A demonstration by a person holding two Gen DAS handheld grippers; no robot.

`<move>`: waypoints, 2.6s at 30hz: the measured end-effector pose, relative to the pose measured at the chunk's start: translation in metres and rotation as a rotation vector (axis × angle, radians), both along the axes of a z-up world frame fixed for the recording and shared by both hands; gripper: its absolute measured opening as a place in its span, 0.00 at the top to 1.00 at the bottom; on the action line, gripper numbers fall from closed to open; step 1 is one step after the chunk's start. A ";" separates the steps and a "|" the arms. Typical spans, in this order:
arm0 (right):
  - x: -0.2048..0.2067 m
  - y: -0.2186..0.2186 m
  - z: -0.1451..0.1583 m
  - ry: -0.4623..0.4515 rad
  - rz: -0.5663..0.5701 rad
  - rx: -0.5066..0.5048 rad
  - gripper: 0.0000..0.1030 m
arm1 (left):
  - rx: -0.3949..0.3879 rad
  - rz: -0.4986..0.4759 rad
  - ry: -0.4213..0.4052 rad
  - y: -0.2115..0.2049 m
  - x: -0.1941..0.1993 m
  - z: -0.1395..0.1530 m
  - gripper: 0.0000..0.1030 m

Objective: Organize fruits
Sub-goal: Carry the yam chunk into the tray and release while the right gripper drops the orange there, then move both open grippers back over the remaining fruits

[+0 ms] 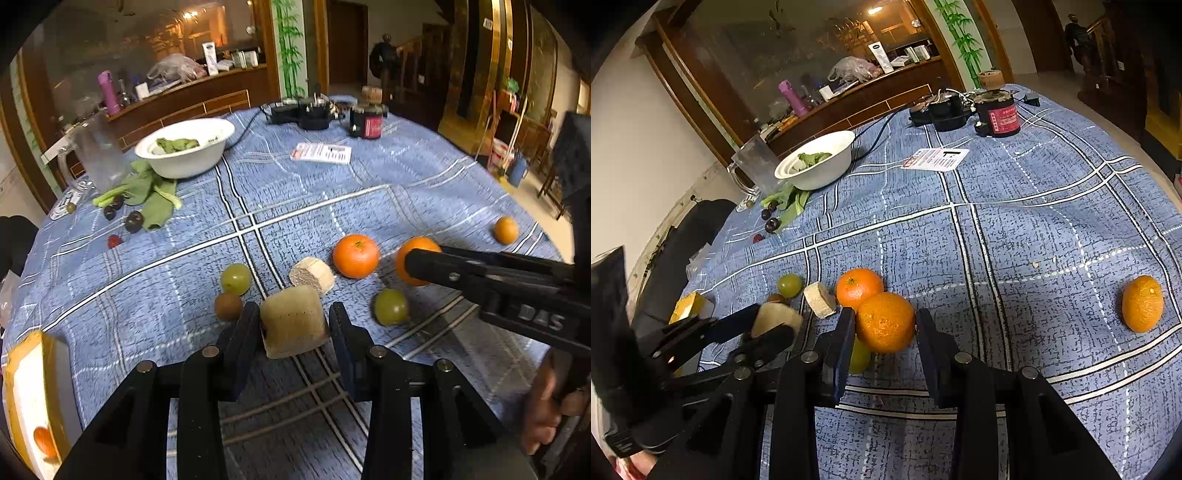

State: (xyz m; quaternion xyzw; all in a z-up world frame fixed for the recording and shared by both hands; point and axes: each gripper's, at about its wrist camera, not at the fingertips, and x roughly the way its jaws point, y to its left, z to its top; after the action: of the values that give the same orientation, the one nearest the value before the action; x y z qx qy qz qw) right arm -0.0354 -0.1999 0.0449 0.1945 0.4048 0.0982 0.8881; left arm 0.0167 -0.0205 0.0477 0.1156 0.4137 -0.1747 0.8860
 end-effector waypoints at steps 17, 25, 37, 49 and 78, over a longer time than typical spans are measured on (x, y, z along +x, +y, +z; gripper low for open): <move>-0.003 0.001 0.010 -0.047 0.000 0.008 0.66 | -0.187 0.110 0.064 0.028 -0.031 0.000 0.64; -0.004 0.002 0.011 -0.058 -0.008 0.004 0.66 | -0.184 0.154 0.031 0.048 -0.054 0.017 0.63; -0.032 0.047 0.033 -0.070 0.079 -0.039 0.65 | -0.243 0.344 -0.109 0.168 -0.113 0.066 0.63; -0.045 0.218 0.078 -0.055 0.466 0.101 0.65 | -0.168 0.584 -0.037 0.316 -0.110 0.058 0.63; -0.124 0.279 0.045 -0.101 0.575 -0.154 0.41 | -0.363 0.639 -0.060 0.302 -0.155 0.070 0.29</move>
State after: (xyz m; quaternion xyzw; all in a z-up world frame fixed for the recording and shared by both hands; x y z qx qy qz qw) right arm -0.1597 0.0787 0.0900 -0.0014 0.4049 0.3242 0.8550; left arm -0.1380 0.2811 0.1174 -0.1737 0.3650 0.0436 0.9136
